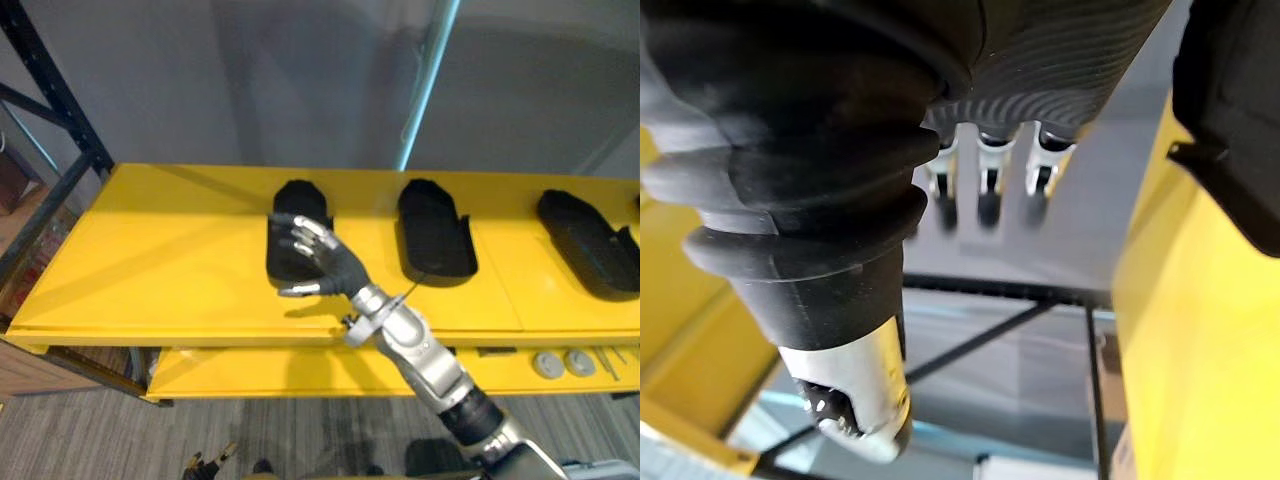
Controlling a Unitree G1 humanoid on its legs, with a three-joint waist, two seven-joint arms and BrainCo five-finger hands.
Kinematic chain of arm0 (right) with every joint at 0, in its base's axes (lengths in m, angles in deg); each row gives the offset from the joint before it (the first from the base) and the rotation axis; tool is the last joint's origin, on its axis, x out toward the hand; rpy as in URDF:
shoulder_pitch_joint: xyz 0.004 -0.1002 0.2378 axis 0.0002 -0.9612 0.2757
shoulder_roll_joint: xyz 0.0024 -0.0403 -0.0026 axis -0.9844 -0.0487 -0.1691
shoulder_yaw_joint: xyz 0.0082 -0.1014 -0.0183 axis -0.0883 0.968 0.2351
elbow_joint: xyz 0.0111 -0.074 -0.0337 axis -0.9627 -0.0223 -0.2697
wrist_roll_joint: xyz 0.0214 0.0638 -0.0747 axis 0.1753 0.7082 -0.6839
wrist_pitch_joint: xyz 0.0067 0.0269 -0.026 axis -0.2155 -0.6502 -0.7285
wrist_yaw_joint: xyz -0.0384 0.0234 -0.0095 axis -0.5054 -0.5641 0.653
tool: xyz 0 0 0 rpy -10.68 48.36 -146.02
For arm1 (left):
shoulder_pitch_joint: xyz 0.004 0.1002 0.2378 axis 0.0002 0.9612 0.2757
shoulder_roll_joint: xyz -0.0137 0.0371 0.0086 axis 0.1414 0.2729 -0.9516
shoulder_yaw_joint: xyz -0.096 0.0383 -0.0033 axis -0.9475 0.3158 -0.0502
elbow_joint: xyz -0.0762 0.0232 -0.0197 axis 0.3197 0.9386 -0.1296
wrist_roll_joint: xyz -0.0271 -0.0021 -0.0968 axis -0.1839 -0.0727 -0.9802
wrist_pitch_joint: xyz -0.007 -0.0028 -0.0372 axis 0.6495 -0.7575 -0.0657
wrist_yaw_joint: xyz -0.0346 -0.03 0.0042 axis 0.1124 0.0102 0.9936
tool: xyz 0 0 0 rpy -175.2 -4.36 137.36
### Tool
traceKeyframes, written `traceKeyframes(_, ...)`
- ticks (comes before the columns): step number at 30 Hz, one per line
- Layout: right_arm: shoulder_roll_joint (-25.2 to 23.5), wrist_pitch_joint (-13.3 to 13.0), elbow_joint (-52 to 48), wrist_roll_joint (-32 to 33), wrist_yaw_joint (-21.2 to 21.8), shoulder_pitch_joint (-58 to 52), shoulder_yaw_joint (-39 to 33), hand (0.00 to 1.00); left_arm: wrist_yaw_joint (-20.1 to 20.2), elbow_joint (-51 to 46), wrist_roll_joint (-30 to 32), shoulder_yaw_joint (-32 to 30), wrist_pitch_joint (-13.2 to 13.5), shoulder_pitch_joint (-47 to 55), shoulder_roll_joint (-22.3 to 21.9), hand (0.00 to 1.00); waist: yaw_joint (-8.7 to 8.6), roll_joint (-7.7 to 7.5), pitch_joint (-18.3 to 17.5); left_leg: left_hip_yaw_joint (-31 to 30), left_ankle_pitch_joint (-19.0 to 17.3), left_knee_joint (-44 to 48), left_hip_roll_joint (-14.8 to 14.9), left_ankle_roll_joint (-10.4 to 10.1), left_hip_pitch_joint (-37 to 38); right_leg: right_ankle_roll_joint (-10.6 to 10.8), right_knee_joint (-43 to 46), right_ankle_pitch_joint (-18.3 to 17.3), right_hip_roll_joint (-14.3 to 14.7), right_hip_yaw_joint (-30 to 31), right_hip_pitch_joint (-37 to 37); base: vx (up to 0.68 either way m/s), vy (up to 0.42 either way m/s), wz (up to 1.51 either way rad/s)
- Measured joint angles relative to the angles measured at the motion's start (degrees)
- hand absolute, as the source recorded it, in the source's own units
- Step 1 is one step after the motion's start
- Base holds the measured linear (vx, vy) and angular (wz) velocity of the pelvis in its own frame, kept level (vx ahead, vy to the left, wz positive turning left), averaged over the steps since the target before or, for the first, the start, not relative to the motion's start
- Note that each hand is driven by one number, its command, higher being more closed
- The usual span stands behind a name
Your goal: Walk over and take plastic housings, then place them on the shelf
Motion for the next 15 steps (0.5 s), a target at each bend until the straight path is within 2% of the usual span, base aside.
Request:
traceKeyframes(4,0.0,-0.1,-0.1,-0.1,-0.1,-5.3,0.1,1.0,0.0,1.0,0.4,-0.4,-0.3,0.4,-0.1,0.0,0.01,0.02,-0.2,-0.2,0.2,-0.2,0.0,0.1,-0.9,-0.1,0.1,0.1,0.0,-0.2,-0.8,-0.02,0.001,0.04)
traceKeyframes(7,0.0,-1.1,0.0,-0.9,-0.7,-9.9,1.3,1.0,0.0,2.1,0.6,-0.7,-0.2,0.8,-0.4,0.0,0.08,0.27,0.0,-0.2,0.2,-0.2,-0.1,0.1,-0.9,-0.1,0.1,0.1,0.0,-0.3,-0.9,0.0,0.0,0.0)
traceKeyframes(11,-0.6,-2.4,0.7,-4.9,-3.3,-12.4,4.5,1.0,-0.1,2.1,0.6,-0.1,0.8,1.0,-0.4,0.0,0.08,0.82,0.7,-0.3,0.4,-0.2,-0.6,0.3,-1.2,0.0,0.4,0.0,-0.4,-0.4,-1.3,-0.01,0.007,0.02)
traceKeyframes(15,-2.6,-3.7,5.1,-9.2,-8.7,-12.6,4.8,1.0,-0.1,2.0,0.2,2.1,1.6,-0.1,0.3,0.0,0.5,0.82,2.7,-1.5,0.7,-0.2,-1.0,0.7,-2.8,0.0,1.0,0.0,-1.0,-0.7,-2.6,-0.02,0.021,0.09)
